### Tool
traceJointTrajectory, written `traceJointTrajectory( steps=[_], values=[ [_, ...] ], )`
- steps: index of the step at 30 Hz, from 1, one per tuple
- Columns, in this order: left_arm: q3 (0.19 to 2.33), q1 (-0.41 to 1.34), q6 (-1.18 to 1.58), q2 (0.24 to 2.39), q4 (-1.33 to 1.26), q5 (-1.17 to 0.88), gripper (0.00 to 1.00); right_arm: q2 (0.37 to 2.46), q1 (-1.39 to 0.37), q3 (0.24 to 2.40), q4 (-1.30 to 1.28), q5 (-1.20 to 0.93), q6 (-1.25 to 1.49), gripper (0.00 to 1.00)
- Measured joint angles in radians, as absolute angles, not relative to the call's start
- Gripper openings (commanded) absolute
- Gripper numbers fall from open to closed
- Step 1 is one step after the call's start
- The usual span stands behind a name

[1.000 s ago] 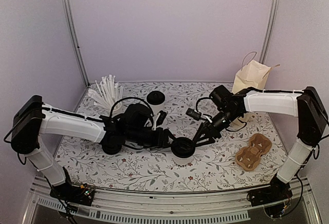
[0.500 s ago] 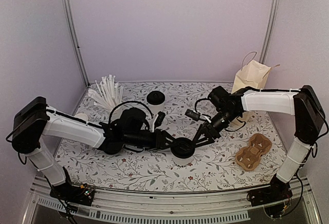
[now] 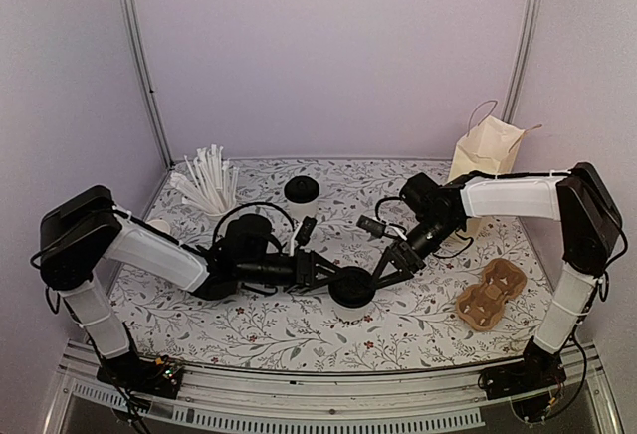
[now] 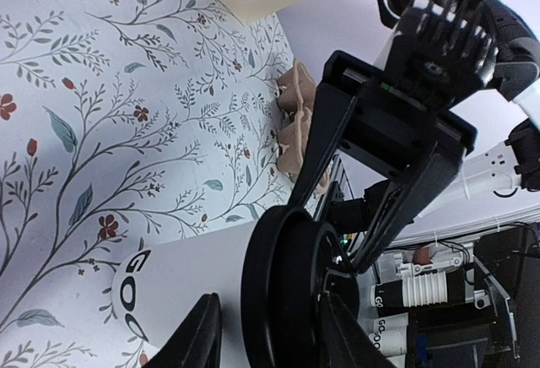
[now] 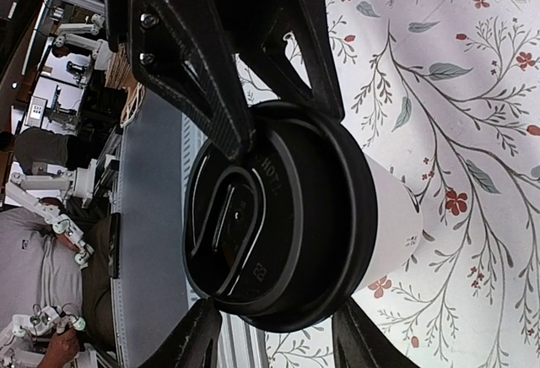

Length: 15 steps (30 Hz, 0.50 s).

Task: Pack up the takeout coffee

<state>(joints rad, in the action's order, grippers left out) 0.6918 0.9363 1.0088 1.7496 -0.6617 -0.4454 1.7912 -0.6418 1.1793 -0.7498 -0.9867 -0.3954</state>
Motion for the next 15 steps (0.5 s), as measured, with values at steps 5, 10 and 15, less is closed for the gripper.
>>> traceJointTrajectory(
  steps=[5,10,15],
  values=[
    [0.694,0.922,1.027,1.782,-0.712,-0.476,0.36,1.797,-0.638,1.179,-0.759,-0.994,-0.377,0.42],
    [0.697,0.916,1.044,1.808,-0.754,-0.485,0.37,1.797,-0.635,1.179,-0.765,-0.992,-0.38,0.53],
    [0.762,0.937,0.995,1.79,-0.636,-0.427,0.38,1.782,-0.638,1.178,-0.768,-0.959,-0.393,0.58]
  ],
)
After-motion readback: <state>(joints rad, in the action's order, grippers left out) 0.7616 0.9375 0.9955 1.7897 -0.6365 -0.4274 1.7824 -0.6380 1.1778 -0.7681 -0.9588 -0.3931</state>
